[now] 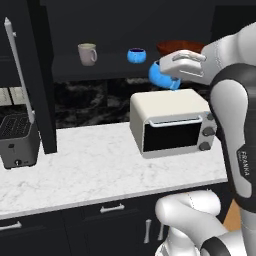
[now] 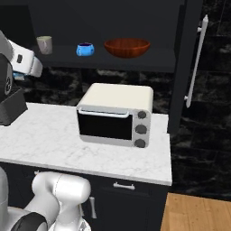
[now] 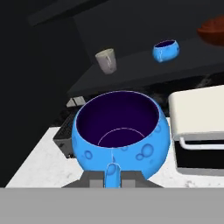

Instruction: Gather all objects into one cabinet and sort the glasses and bowls to opposite sides.

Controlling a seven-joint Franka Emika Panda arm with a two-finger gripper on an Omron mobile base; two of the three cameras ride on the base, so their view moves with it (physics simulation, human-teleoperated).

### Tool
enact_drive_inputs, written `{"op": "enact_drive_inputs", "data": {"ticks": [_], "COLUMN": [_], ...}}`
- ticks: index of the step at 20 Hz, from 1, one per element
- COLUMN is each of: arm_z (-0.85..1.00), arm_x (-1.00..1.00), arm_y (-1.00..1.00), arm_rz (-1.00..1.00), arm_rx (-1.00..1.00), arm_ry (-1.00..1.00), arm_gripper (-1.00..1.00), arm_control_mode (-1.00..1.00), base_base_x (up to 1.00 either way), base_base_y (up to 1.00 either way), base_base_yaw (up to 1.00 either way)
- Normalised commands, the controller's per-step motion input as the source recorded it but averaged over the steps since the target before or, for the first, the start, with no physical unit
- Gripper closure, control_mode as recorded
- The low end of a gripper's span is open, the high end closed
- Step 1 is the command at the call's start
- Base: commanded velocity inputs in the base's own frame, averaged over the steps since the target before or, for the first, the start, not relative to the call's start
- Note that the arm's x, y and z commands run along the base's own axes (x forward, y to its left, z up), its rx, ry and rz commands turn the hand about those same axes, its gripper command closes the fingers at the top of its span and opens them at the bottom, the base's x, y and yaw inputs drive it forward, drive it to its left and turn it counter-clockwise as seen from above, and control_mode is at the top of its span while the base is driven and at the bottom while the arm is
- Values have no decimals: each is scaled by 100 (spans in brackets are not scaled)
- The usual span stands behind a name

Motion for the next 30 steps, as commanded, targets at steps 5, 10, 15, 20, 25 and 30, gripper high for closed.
{"op": "enact_drive_inputs", "data": {"ticks": [5, 10, 15, 20, 25, 30], "arm_z": [-34, 0, -3, 8, 0, 5], "arm_x": [20, 48, 30, 41, 27, 46], "arm_y": [34, 19, 38, 28, 5, 2], "arm_rz": [7, 0, 1, 0, 0, 0], "arm_rx": [2, 0, 0, 0, 4, 7], "arm_ry": [-7, -15, 0, 0, 5, 19], "arm_gripper": [100, 100, 100, 100, 100, 100], "arm_control_mode": [-100, -100, -100, -100, -100, -100], "base_base_x": [0, 0, 0, 0, 0, 0], "base_base_y": [0, 0, 0, 0, 0, 0], "base_base_yaw": [0, 0, 0, 0, 0, 0]}}
